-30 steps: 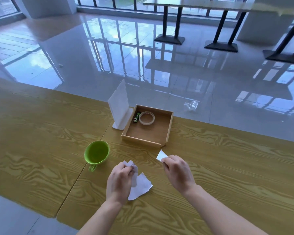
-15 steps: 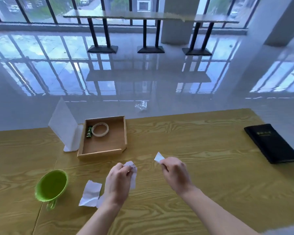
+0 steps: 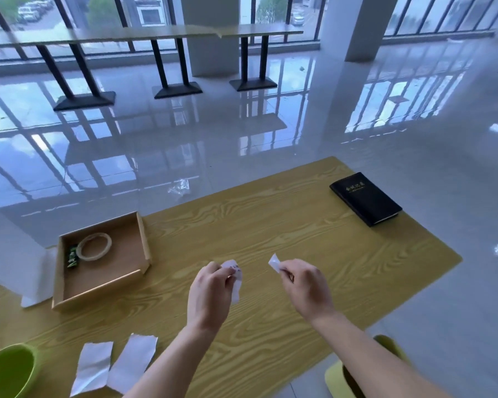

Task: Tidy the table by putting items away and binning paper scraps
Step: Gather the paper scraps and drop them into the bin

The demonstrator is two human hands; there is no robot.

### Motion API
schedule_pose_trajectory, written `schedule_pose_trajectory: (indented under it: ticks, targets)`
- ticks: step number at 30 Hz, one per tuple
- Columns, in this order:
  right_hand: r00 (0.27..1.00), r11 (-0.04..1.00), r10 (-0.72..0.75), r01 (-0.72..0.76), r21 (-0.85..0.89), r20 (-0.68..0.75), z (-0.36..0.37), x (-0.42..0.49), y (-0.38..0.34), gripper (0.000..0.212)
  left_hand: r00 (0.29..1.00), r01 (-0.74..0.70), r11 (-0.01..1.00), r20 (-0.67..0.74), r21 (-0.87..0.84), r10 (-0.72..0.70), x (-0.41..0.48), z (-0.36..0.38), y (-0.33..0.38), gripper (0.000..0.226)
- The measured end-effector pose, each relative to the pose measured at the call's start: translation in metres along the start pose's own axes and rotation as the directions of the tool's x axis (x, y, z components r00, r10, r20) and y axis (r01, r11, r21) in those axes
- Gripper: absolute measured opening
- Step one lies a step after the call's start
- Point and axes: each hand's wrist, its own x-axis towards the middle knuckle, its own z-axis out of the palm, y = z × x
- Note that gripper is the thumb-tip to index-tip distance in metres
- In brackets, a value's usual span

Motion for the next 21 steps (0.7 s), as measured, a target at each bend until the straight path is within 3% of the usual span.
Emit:
schedule_pose_trajectory:
  ticks: [13,21]
  targets:
    - [0.975,0.986,0.160,-0.166,-0.025,-0.151,-0.130,-0.028,0.172,0.017,0.972,-0.160,0.986,0.168,-0.042,0.165,-0.001,0.135,0.174,0.009]
    - [0.868,0.897,0.416,-0.441,-0.035,-0.272,-0.178,-0.083,0.256,0.023,0.889,-0.281,0.947,0.329,-0.158,0.319,-0.021,0.209,0.247,0.009]
